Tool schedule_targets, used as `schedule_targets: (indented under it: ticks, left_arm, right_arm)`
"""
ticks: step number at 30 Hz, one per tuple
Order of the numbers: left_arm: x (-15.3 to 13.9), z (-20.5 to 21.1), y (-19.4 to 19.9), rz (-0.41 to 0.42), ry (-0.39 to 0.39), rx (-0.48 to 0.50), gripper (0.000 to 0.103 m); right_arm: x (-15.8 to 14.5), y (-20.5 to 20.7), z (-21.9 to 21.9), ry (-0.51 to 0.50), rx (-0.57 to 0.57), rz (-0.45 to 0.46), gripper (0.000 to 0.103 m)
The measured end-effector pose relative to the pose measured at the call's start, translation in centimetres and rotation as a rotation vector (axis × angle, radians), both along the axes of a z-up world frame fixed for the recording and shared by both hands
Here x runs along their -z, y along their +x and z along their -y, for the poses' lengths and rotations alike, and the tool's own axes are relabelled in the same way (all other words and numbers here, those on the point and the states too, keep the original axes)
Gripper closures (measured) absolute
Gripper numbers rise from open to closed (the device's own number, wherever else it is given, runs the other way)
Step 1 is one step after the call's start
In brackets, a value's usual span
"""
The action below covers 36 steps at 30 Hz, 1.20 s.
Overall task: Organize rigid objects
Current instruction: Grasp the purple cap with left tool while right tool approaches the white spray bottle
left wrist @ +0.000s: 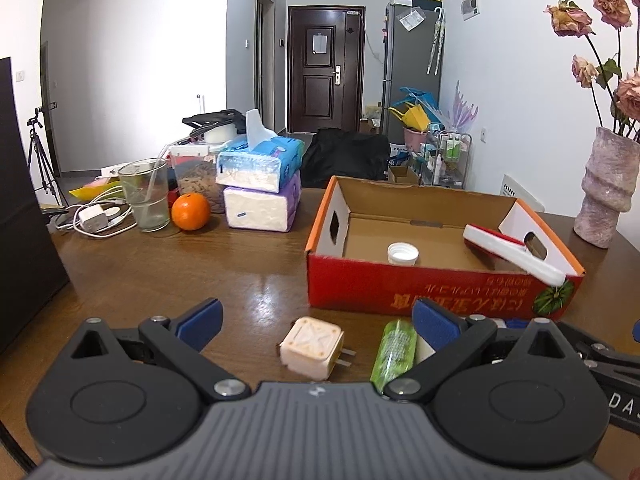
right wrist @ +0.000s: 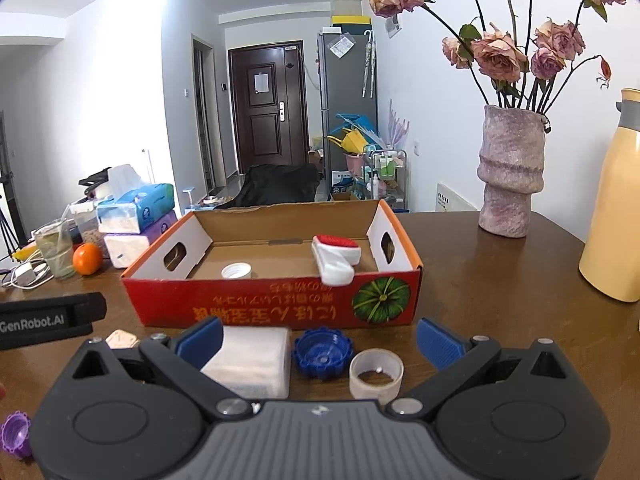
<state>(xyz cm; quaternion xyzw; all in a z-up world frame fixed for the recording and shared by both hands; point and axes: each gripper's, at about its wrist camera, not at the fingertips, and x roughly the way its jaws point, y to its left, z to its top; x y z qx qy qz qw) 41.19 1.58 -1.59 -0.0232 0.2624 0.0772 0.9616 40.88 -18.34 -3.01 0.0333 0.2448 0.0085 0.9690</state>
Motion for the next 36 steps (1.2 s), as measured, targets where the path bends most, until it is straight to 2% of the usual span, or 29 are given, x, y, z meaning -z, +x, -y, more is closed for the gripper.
schedule_targets:
  ticks: [16,36]
  left_arm:
    - [2.9,-3.8,-4.3,-0.049,0.006,-0.032,0.000]
    - [6.0,-7.7,-6.4,-0.177,0.001,-0.082,0.000]
  right_arm:
    - [2.3,-2.4,-2.5,-0.034,-0.025,-0.047,0.000]
    - [4.6,-3.2,-5.1,-0.060,-0.042,-0.132,0.000]
